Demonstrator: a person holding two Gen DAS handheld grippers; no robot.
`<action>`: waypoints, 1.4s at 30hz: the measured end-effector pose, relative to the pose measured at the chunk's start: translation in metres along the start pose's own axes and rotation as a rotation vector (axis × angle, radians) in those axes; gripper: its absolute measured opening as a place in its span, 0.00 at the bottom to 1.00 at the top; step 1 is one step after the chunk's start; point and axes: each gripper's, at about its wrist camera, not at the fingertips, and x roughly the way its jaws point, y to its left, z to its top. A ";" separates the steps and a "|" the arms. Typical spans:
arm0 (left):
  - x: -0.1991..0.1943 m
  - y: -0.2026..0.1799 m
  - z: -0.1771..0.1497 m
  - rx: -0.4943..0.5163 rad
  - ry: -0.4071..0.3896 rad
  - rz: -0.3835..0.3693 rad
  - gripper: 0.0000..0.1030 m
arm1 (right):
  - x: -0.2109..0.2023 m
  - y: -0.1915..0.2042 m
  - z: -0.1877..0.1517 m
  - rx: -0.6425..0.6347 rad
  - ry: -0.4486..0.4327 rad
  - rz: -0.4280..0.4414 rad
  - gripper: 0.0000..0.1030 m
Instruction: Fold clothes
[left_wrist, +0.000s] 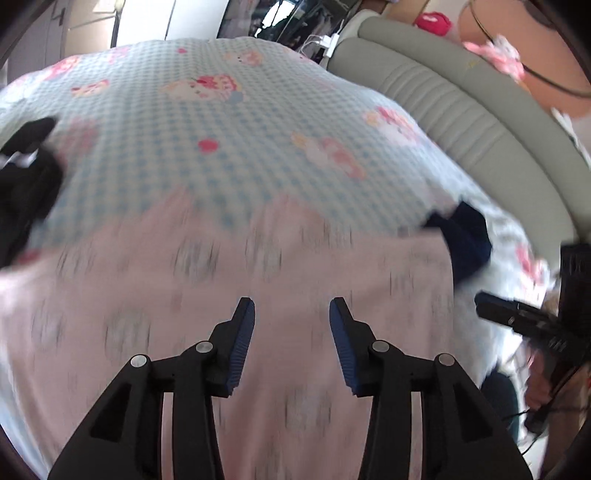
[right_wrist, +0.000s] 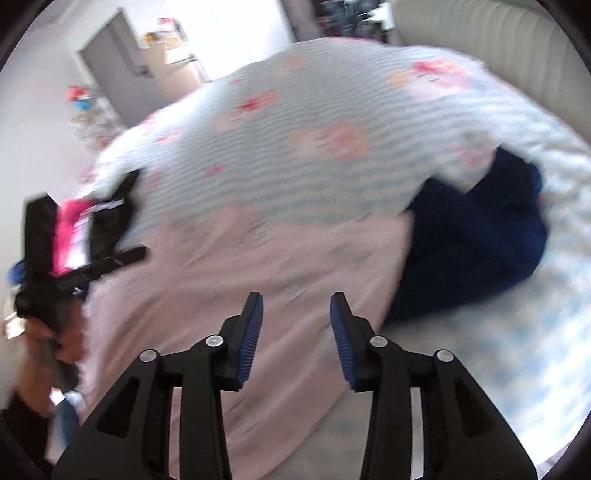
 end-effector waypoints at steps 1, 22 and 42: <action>-0.003 -0.003 -0.017 0.013 0.006 0.041 0.43 | -0.001 0.009 -0.012 -0.005 0.019 0.052 0.40; -0.047 0.012 -0.147 -0.128 0.146 0.145 0.49 | 0.043 0.067 -0.148 0.027 0.231 0.039 0.63; -0.076 0.064 -0.176 -0.289 0.143 0.129 0.46 | 0.039 0.041 -0.136 0.018 0.243 -0.076 0.59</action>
